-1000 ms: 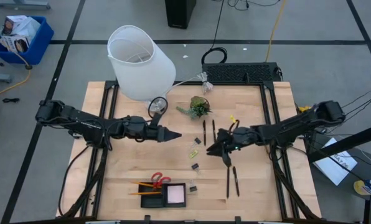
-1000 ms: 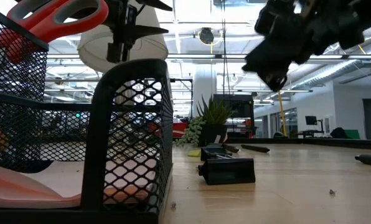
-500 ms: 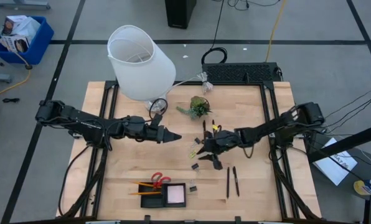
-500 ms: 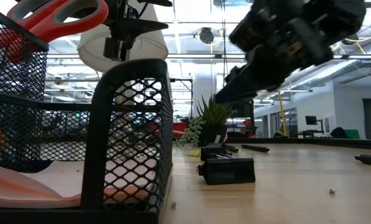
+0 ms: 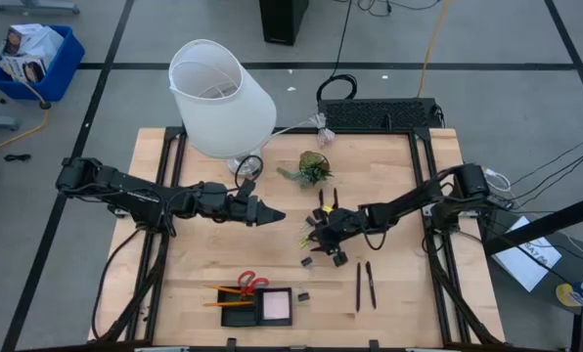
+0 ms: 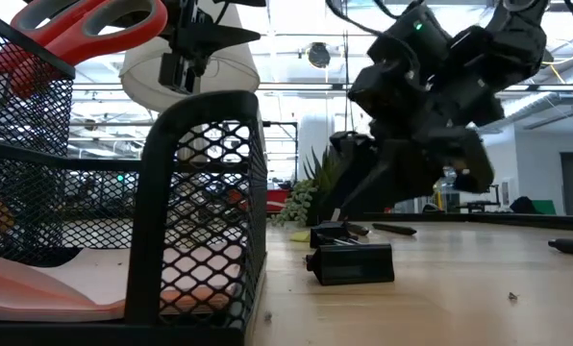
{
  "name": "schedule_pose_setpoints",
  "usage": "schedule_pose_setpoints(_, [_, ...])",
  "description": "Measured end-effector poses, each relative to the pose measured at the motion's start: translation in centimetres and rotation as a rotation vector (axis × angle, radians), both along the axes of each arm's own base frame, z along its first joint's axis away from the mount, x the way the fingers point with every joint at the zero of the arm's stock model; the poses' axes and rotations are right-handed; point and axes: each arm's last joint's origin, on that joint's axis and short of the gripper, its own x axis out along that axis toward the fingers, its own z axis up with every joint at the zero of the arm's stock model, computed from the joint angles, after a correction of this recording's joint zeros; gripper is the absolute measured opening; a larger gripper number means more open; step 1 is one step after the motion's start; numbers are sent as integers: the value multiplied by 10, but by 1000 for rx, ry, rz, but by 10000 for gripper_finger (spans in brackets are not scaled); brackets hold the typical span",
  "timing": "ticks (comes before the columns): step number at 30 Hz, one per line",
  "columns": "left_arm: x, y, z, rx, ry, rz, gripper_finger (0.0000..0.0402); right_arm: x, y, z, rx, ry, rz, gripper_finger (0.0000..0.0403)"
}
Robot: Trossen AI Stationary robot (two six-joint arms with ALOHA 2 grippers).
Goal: Pick and place office supplies into organizer
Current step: Put the middle black binder clip into the mesh desk organizer
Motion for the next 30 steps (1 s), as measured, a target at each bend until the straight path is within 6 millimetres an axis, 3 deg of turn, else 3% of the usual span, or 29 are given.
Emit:
schedule_pose_setpoints(10, [0,0,0,-19,5,11,170,5,-17,-8,-21,-14,-33,199])
schedule_pose_setpoints(23, [0,1,-1,-16,10,30,170,8,-15,-24,26,9,-16,197])
schedule_pose_setpoints(30, [0,1,0,-17,4,31,170,7,-14,-32,119,60,-16,159])
